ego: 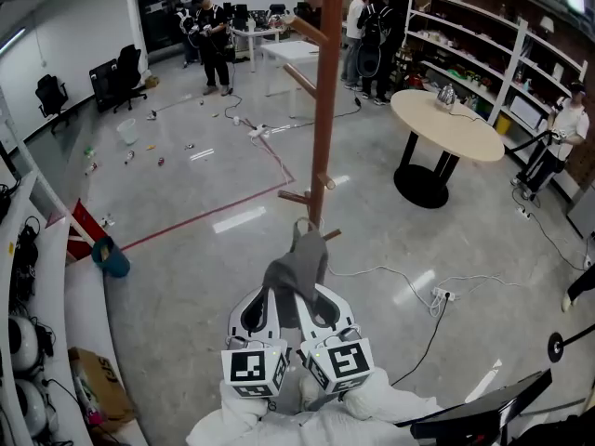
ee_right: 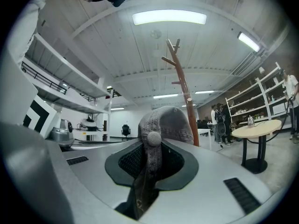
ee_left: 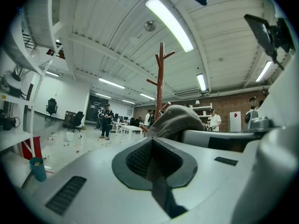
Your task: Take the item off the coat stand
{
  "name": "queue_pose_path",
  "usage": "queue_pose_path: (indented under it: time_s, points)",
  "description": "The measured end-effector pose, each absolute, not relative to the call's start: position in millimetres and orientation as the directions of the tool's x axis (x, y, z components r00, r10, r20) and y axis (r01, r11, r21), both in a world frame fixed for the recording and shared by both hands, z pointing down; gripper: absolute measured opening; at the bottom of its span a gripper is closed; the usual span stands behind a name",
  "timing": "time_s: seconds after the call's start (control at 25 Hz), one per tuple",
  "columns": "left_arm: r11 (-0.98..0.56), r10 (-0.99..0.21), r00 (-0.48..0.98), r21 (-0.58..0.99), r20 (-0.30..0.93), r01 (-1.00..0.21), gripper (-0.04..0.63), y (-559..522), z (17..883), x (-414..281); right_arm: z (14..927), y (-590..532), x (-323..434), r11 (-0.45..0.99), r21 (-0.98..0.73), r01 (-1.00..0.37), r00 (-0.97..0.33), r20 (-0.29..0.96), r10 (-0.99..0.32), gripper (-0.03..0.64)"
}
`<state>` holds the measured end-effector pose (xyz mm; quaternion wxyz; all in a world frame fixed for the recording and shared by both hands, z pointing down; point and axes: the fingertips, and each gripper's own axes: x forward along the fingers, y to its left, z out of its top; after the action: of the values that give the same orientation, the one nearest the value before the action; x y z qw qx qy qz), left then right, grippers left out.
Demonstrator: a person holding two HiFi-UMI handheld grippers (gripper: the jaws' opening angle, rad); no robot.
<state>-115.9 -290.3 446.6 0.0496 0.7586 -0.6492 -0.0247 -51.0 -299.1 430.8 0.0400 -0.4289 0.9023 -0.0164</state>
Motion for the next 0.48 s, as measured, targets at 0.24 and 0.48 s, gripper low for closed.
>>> queue_pose_path:
  time_s: [0.24, 0.48]
  points:
    - [-0.158, -0.986, 0.162, 0.112, 0.030, -0.981, -0.008, -256.4, 448.9, -133.2, 430.6, -281.3, -57.6, 0.600, -0.049, -0.798, -0.598, -0.055, -0.800, 0.060]
    - [-0.180, -0.982, 0.184, 0.120, 0.027, -0.976, -0.008, -226.5, 448.3, -138.6, 435.3, -254.9, -57.5, 0.567, -0.076, -0.820, -0.567, -0.034, -0.823, 0.060]
